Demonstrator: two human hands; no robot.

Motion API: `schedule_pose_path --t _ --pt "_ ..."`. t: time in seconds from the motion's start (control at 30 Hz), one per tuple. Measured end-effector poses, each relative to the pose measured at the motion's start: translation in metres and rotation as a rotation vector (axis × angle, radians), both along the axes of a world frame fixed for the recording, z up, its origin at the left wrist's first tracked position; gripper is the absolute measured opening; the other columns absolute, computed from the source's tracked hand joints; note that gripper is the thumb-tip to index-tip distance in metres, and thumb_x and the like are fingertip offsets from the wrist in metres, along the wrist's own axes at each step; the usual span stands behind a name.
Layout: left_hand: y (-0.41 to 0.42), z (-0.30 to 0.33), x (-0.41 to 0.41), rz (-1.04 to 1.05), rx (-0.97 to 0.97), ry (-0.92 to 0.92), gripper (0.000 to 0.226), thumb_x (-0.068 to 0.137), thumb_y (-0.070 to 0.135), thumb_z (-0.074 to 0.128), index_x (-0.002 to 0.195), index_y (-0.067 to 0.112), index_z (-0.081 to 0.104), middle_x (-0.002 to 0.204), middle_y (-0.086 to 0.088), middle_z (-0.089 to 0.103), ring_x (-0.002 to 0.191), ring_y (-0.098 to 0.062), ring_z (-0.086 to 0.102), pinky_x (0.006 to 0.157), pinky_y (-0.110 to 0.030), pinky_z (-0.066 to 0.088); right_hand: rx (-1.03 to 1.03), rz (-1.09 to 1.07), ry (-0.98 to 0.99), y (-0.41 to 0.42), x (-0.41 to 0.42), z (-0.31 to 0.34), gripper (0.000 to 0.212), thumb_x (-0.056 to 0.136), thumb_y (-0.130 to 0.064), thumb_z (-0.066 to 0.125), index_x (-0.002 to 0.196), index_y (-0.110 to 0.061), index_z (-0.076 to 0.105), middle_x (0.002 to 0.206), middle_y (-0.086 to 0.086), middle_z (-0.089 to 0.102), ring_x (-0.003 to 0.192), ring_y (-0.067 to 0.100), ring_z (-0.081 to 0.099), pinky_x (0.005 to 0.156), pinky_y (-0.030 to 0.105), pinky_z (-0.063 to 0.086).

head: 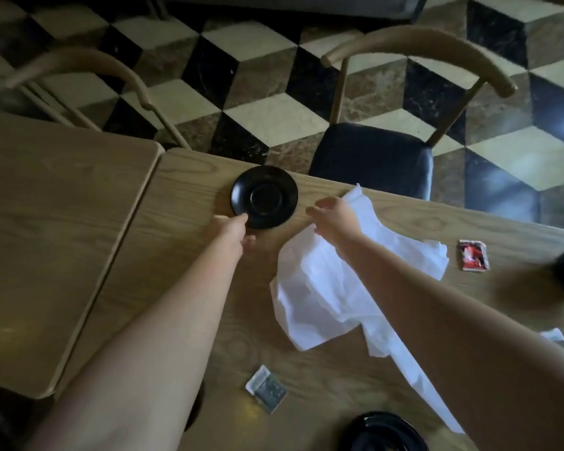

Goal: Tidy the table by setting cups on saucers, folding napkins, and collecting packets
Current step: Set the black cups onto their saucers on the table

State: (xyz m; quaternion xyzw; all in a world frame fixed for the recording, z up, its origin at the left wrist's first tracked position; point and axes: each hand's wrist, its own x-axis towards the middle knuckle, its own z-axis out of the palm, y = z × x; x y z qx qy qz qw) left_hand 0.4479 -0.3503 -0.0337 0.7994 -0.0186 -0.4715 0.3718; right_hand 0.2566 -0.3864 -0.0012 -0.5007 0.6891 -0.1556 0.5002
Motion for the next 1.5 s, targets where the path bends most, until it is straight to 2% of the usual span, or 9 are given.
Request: schedule_pose_path --t 0.1,0.2,0.4,0.6,0.73,1.0,1.17,1.3,1.5 --pt "-0.012 -0.012 0.005 0.045 -0.016 0.019 0.059 0.093 0.005 0.065 0.144 0.007 0.035 0.124 -0.016 0.047 0.093 -0.038 0.065 0.047 -0.036 0.057 0.014 0.082 0.057 -0.024 0.02 -0.019 0.043 0.09 -0.025 0.061 0.126 -0.001 0.059 0.105 0.01 0.068 0.105 0.03 0.065 0.073 0.033 0.048" --pt "-0.021 -0.02 0.009 0.008 -0.014 -0.093 0.059 0.09 -0.002 0.064 0.141 0.015 0.038 0.113 -0.012 0.05 0.076 -0.022 0.058 0.055 -0.034 0.052 -0.008 0.159 0.108 -0.051 0.033 -0.036 0.046 0.092 -0.024 0.06 0.133 -0.005 0.053 0.122 0.012 0.062 0.111 0.03 0.059 0.076 0.03 0.043" --pt "-0.027 -0.013 0.0 -0.057 -0.073 -0.254 0.035 0.087 -0.004 0.063 0.109 0.023 0.06 0.105 -0.008 0.066 0.08 -0.018 0.062 0.055 -0.028 0.052 -0.034 0.229 0.132 -0.07 0.025 -0.042 0.013 0.086 -0.005 0.059 0.091 0.001 0.069 0.087 0.013 0.067 0.085 0.032 0.063 0.063 0.035 0.048" --pt "-0.073 0.021 -0.075 -0.324 -0.307 -0.352 0.037 0.076 -0.002 0.065 0.087 0.034 0.061 0.094 -0.003 0.069 0.088 -0.03 0.07 0.075 -0.049 0.061 -0.046 -0.118 -0.074 -0.078 -0.079 -0.015 0.014 0.074 -0.007 0.067 0.08 0.006 0.069 0.086 0.028 0.072 0.081 0.039 0.074 0.073 0.053 0.062" --pt "-0.111 0.03 -0.152 -0.555 -0.34 -0.328 0.037 0.069 0.001 0.073 0.085 0.034 0.066 0.086 0.007 0.07 0.079 -0.026 0.072 0.065 -0.042 0.063 -0.05 -0.24 0.012 -0.085 -0.165 -0.011 0.018 0.075 -0.009 0.07 0.06 -0.012 0.061 0.056 0.003 0.066 0.062 0.024 0.068 0.066 0.045 0.061" --pt "-0.129 -0.012 -0.231 -0.789 -0.177 -0.32 0.039 0.074 -0.001 0.074 0.095 0.031 0.063 0.088 -0.006 0.071 0.06 -0.024 0.07 0.042 -0.024 0.052 0.103 -0.352 0.002 -0.07 -0.248 -0.039 0.023 0.082 -0.006 0.074 0.1 0.008 0.072 0.085 0.023 0.073 0.078 0.033 0.075 0.078 0.048 0.063" --pt "-0.127 -0.027 -0.236 -0.839 -0.148 -0.392 0.04 0.068 0.001 0.078 0.089 0.032 0.064 0.079 0.003 0.069 0.071 -0.027 0.072 0.069 -0.041 0.063 0.103 -0.354 0.034 -0.058 -0.254 -0.056 0.013 0.081 -0.007 0.072 0.086 0.004 0.073 0.062 0.011 0.069 0.047 0.012 0.069 0.047 0.024 0.058" --pt "-0.121 -0.031 -0.233 -0.855 -0.148 -0.401 0.043 0.067 0.0 0.077 0.088 0.034 0.062 0.077 0.01 0.065 0.075 -0.025 0.072 0.072 -0.043 0.063 0.147 -0.356 0.021 -0.049 -0.254 -0.062 0.01 0.078 -0.018 0.075 0.077 -0.008 0.075 0.064 0.006 0.075 0.067 0.025 0.076 0.078 0.043 0.062" --pt "-0.108 -0.027 -0.229 -0.859 -0.128 -0.439 0.04 0.068 0.002 0.074 0.074 0.038 0.057 0.079 0.013 0.063 0.073 -0.026 0.071 0.069 -0.043 0.063 0.142 -0.299 0.087 -0.039 -0.25 -0.059 0.023 0.078 -0.023 0.075 0.078 0.0 0.074 0.078 0.017 0.076 0.079 0.034 0.074 0.078 0.044 0.062"
